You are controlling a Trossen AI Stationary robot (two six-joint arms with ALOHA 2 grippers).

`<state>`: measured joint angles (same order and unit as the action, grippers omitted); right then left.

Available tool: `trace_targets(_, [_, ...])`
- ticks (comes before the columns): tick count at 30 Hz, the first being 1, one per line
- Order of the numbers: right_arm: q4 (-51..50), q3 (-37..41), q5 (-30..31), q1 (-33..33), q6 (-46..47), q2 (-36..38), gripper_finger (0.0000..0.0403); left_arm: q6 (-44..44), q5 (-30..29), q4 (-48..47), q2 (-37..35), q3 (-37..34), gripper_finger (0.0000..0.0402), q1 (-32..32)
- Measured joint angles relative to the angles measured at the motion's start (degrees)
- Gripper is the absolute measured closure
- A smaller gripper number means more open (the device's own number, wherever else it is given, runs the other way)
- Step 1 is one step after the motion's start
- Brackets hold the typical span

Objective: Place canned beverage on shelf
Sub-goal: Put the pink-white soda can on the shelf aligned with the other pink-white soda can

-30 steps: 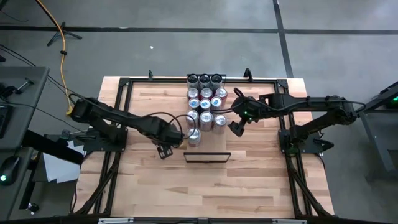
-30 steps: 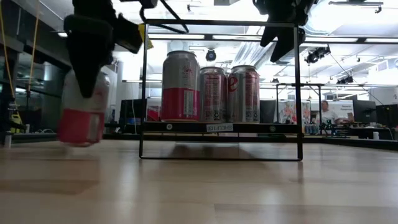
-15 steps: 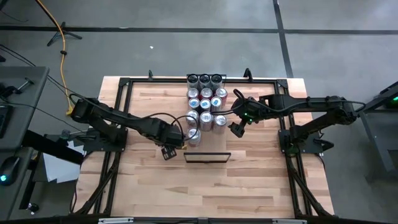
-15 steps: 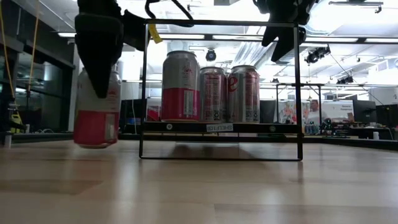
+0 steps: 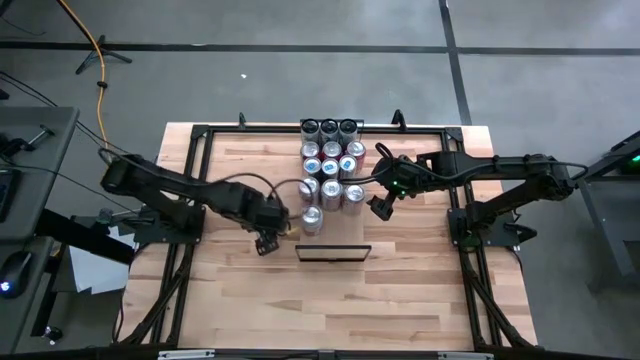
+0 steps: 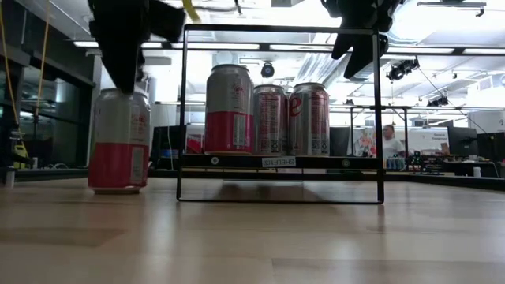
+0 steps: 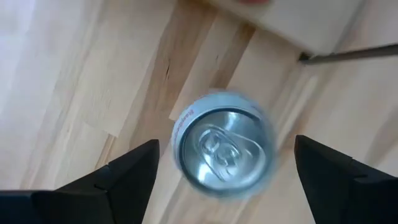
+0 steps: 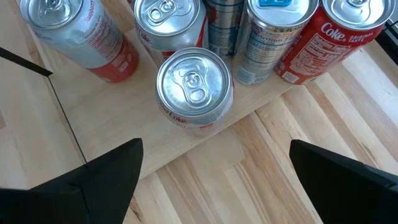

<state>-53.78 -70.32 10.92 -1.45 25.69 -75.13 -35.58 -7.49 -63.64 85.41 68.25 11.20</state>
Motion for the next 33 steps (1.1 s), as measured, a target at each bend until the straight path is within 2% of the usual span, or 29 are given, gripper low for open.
trace_targets(4, [0.1, 0.0, 0.0, 0.0, 0.0, 0.0, 0.0013, -4.0, -2.6, 0.5, -8.3, 0.0, 0.0092, 0.3])
trace_targets(8, [0.7, 0.0, 0.0, 0.0, -0.1, 0.0, 0.0013, -10.1, -15.3, 3.8, -18.1, -2.8, 0.0092, 5.2])
trace_targets(11, [0.7, 0.0, -0.1, 0.0, -0.1, 0.0, 0.0013, -15.9, -20.2, 8.8, -24.9, -10.8, 0.0092, 11.0])
trace_targets(16, [0.7, 0.0, -0.5, 0.0, 0.0, 0.0, 0.0013, -27.2, -20.8, 18.4, -31.5, -26.7, 0.0092, 21.6])
trace_targets(19, [0.7, 0.0, -0.5, 0.0, 0.0, 0.0, 0.0013, -31.1, -24.0, 25.7, -31.8, -33.6, 0.0092, 25.8])
trace_targets(22, [0.8, 0.0, -0.5, 0.0, 0.4, 0.0, 0.0013, -31.6, -27.7, 32.2, -29.8, -37.6, 0.0092, 27.7])
trace_targets(30, [0.9, 0.0, 0.7, 0.0, 1.1, 0.0, 0.0013, -19.6, -38.8, 41.0, -21.5, -40.5, 0.0092, 27.3])
trace_targets(33, [0.9, 0.0, 0.7, 0.0, 1.1, 0.0, 0.0013, -18.1, -39.7, 44.5, -19.5, -40.5, 0.0092, 26.6])
